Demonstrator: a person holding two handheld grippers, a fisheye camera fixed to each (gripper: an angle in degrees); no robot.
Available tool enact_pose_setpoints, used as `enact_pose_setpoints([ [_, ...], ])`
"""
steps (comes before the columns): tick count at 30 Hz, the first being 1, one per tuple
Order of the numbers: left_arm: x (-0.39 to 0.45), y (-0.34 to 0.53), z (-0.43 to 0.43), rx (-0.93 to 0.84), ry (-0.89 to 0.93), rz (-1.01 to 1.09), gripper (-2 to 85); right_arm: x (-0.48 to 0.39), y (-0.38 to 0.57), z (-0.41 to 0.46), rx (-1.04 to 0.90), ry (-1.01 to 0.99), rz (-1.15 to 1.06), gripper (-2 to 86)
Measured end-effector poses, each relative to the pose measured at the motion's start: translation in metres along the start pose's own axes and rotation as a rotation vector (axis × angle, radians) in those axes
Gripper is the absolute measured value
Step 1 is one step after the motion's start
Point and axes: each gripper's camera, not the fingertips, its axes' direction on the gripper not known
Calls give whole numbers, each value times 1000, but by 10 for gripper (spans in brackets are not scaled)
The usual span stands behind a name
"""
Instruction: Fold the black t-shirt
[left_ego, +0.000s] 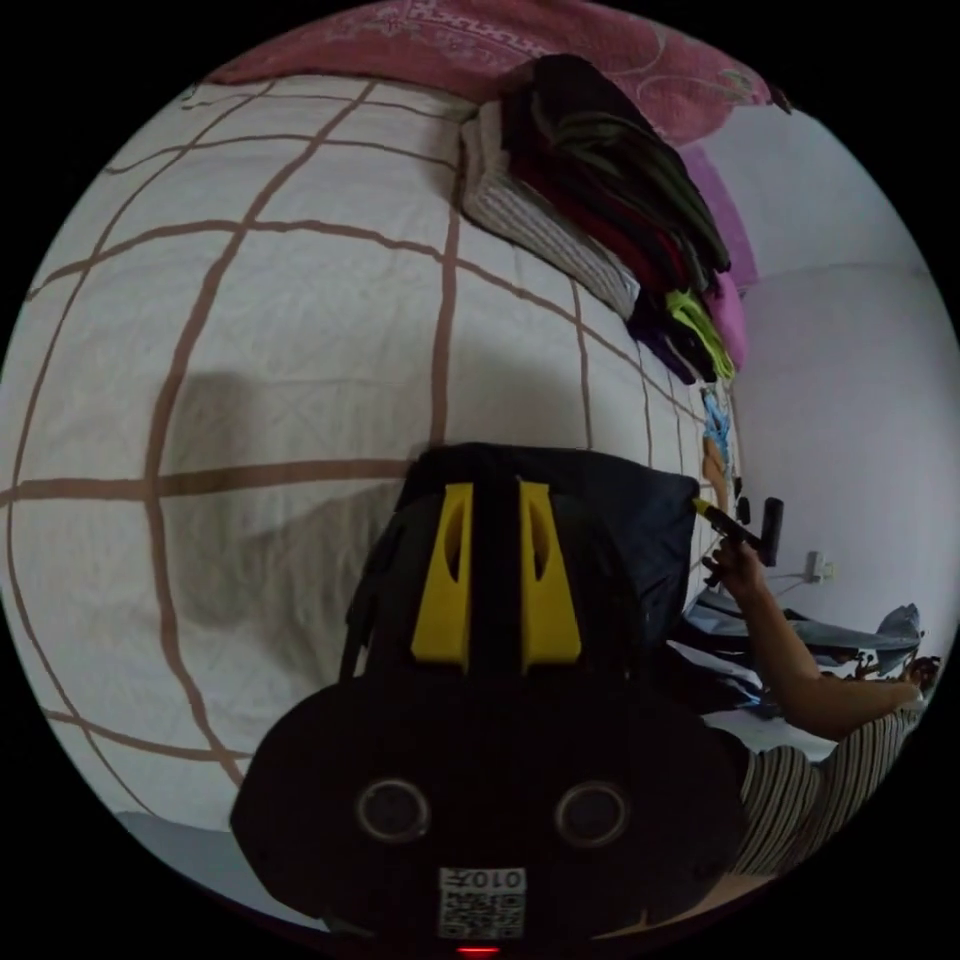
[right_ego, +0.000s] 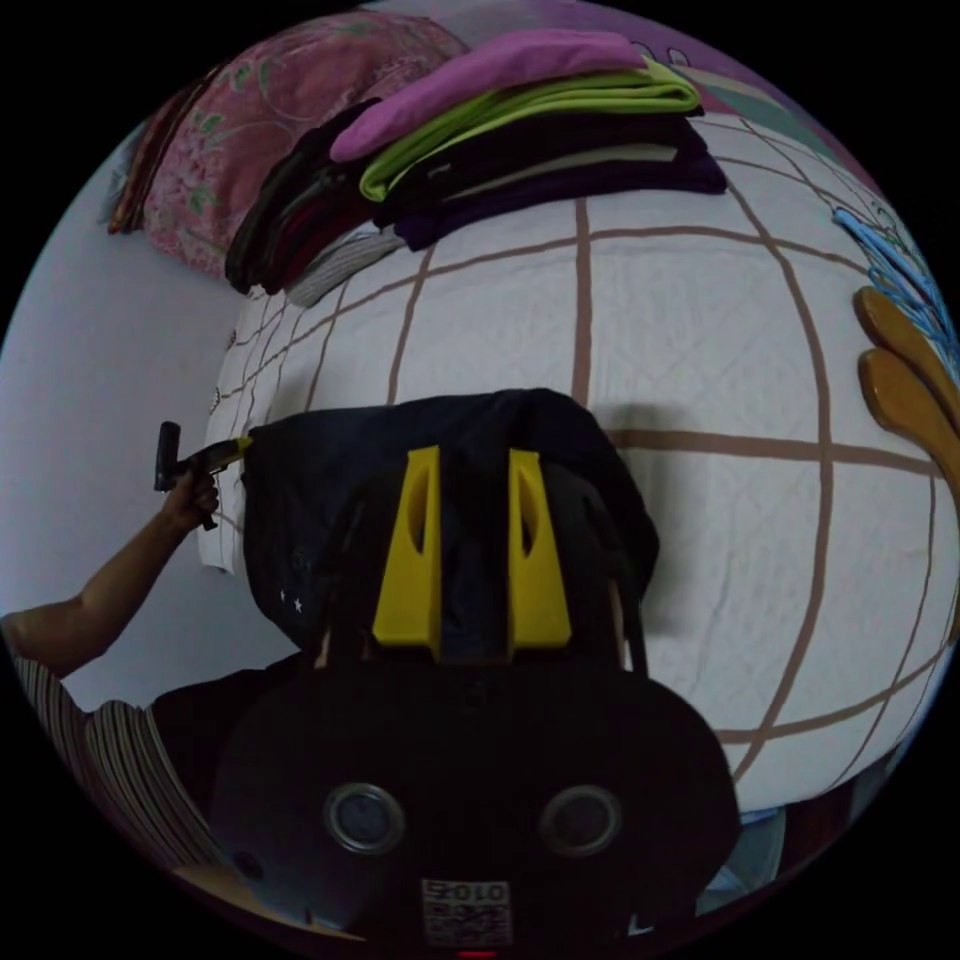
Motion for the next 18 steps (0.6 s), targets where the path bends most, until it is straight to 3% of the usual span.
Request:
enact_pose_setpoints([
  [5,-5,-8,-1,56,121,-1,9,8,-15,-2,-59,6,-15,48],
  [12,7,-25,0,125,-31,-16,1,11,-41,-14,-18,111,-38,37],
  [18,7,-40,32,56,8,-119,8,28,-58,4,-107,133,12,31],
])
